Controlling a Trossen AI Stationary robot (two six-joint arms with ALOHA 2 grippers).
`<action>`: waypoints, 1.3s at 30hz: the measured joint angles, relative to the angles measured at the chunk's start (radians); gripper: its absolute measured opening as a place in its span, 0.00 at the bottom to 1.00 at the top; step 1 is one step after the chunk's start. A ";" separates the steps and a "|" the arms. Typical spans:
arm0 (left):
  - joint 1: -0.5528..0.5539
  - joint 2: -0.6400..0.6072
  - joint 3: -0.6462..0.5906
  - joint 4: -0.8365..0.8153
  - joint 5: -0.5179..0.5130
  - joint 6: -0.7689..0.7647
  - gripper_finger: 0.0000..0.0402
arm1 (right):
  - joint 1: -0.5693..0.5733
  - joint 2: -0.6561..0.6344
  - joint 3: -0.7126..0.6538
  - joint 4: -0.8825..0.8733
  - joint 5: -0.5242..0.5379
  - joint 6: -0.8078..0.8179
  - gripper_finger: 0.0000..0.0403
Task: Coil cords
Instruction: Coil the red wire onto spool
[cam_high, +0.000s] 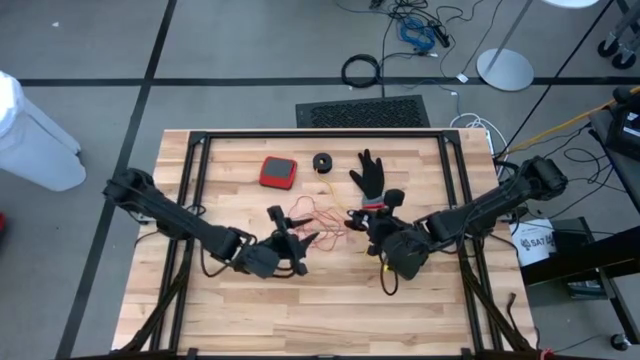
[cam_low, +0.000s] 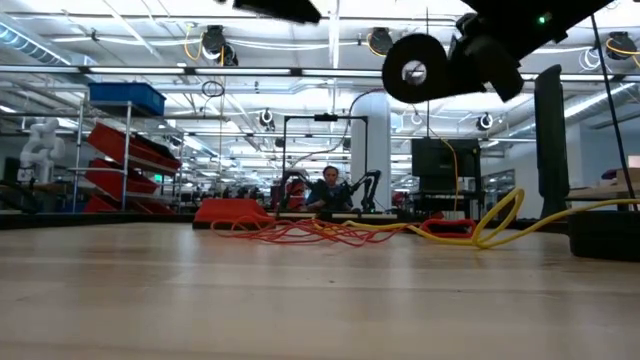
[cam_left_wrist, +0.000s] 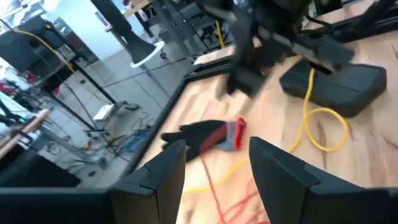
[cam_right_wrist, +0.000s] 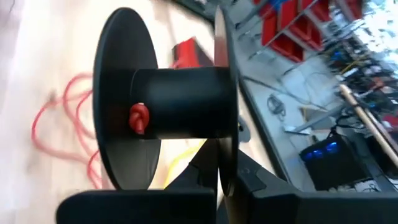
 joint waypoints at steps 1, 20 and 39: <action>-0.001 0.007 -0.030 0.050 0.004 0.000 0.46 | 0.004 0.000 -0.004 0.024 0.016 0.000 0.00; 0.094 0.240 -0.358 1.056 0.323 0.024 0.46 | 0.098 0.000 -0.139 0.102 0.097 0.239 0.00; 0.061 0.295 -0.335 1.179 0.476 -0.056 0.46 | 0.209 0.000 -0.173 0.468 0.030 0.141 0.00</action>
